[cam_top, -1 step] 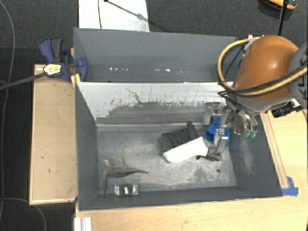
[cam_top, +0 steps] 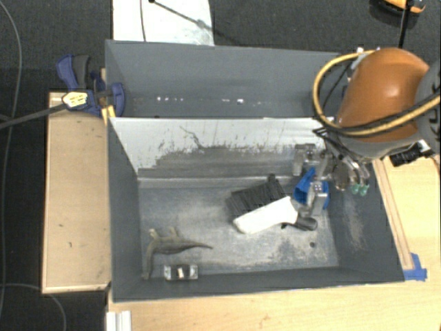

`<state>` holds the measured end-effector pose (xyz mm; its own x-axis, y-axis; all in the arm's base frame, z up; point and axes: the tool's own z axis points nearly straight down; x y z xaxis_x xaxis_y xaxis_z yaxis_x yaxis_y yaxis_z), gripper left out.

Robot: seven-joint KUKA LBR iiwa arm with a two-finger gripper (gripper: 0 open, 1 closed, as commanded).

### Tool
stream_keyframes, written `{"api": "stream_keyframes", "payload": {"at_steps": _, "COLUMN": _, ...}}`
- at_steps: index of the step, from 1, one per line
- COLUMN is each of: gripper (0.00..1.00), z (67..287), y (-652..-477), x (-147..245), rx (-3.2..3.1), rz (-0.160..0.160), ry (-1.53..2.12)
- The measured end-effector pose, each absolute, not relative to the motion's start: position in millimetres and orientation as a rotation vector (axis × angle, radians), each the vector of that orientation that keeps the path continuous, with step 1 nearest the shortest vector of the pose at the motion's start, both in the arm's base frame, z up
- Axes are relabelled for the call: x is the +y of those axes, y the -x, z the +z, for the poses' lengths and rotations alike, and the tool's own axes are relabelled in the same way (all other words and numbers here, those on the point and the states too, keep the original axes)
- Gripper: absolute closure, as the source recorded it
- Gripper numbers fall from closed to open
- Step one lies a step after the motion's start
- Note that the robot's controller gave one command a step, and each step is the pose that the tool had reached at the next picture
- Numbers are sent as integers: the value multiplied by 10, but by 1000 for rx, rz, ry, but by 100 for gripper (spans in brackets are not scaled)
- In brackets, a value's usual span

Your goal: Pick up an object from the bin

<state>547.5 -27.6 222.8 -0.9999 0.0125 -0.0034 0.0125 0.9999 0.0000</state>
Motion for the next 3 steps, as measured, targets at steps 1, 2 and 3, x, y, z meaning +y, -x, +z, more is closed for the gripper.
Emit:
{"api": "stream_keyframes", "payload": {"at_steps": 1, "gripper": 0, "z": 1741, "y": -5715, "x": -417, "rx": 3133, "rz": 0, "ry": 12}}
{"api": "stream_keyframes", "payload": {"at_steps": 2, "gripper": 0, "z": 1451, "y": -5759, "x": -269, "rx": 3143, "rz": -1, "ry": 24}}
{"api": "stream_keyframes", "payload": {"at_steps": 3, "gripper": 0, "z": 1359, "y": -5817, "x": -298, "rx": 3135, "rz": 4, "ry": 59}}
